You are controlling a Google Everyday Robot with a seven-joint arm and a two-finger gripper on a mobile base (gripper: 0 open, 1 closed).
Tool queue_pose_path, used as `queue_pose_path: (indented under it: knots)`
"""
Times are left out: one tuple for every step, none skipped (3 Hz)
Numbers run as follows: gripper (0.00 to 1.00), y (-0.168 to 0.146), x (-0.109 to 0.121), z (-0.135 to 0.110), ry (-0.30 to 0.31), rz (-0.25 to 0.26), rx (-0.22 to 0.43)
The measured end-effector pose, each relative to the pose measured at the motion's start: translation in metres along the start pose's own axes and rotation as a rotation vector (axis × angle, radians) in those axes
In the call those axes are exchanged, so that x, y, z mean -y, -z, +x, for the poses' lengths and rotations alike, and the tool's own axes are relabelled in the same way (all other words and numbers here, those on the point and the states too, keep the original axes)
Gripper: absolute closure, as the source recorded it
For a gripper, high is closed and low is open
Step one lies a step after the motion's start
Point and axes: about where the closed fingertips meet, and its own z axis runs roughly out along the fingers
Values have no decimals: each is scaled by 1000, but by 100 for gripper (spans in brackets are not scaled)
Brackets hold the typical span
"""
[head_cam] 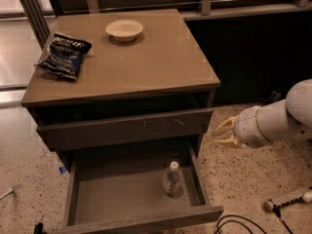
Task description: Pick blue plastic bottle from middle drawer and place on counter
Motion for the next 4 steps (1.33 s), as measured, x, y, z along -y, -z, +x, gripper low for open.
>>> queue_pose_path:
  knots:
    - [100, -48, 2, 26, -9, -27, 35]
    - [100, -91, -10, 49, -40, -101, 41]
    - [100, -96, -12, 51, -45, -110, 43]
    - [100, -98, -15, 52, -23, -115, 42]
